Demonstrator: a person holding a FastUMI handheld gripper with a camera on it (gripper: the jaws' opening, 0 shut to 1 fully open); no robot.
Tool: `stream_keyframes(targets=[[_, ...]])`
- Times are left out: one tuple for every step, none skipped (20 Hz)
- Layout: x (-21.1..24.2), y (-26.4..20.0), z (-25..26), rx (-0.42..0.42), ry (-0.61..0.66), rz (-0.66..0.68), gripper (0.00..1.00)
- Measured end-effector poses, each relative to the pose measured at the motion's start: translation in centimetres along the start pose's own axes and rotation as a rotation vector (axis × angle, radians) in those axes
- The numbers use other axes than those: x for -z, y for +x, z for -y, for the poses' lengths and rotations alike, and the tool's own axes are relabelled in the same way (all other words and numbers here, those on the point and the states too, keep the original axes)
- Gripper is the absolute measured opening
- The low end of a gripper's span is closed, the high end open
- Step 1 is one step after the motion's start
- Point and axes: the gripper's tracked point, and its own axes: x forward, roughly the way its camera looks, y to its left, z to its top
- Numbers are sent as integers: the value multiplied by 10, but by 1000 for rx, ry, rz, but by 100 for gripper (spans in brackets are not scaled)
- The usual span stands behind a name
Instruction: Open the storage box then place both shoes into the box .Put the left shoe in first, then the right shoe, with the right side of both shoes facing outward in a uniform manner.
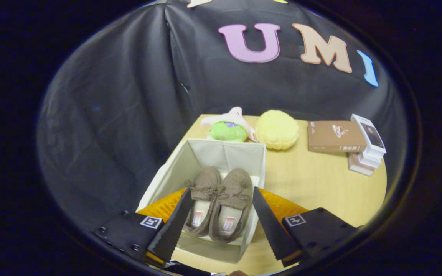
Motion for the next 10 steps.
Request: stream_keyframes(targets=[[-8,-11,6,-1,-13,40,100],[-16,-23,12,-2,-29,85,100],[-25,-36,18,0,-48,132,99],[-31,-49,27,9,-68,171,99],[-35,-64,33,23,-82,209,99],[-41,-79,41,35,-90,249,99],[-46,-93,50,45,-93,287,99],[-51,-107,61,65,-93,323,99],[-55,-121,77,86,-96,366,99],[-61,-137,91,109,-100,411,99]])
